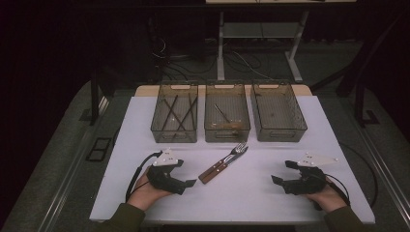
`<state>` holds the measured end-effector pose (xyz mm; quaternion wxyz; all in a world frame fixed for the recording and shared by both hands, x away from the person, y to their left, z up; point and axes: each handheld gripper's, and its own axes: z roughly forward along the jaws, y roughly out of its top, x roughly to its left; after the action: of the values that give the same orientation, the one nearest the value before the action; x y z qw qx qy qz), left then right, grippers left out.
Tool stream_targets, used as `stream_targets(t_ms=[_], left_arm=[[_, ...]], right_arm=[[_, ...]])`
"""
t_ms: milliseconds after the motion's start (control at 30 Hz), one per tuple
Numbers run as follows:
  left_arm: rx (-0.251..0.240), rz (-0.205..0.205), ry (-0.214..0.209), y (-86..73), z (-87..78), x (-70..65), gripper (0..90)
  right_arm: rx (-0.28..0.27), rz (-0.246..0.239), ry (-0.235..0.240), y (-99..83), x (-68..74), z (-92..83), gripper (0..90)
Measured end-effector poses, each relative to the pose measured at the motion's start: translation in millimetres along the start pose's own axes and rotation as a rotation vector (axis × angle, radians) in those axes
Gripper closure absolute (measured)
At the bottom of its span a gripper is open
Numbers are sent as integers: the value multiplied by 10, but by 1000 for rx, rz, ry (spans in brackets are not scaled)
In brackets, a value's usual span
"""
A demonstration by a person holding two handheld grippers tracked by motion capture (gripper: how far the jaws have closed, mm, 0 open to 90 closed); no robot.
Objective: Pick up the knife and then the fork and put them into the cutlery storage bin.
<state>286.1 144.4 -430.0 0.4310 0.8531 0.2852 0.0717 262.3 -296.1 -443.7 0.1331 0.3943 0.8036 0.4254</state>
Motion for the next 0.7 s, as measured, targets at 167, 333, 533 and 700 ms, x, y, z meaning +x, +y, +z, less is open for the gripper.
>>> stream_targets(t_ms=[167, 333, 533, 700], left_arm=[[-23, -41, -13, 165, 80, 26, 301], [-22, -46, -27, 307, 258, 32, 445], [13, -62, -39, 470, 561, 15, 579], [40, -71, -39, 558, 797, 9, 641]], right_arm=[[9, -8, 2, 0, 14, 19, 183], [8, -7, 2, -1, 8, 26, 183], [15, -6, -1, -1, 8, 32, 183], [23, -15, -7, -8, 5, 37, 182]])
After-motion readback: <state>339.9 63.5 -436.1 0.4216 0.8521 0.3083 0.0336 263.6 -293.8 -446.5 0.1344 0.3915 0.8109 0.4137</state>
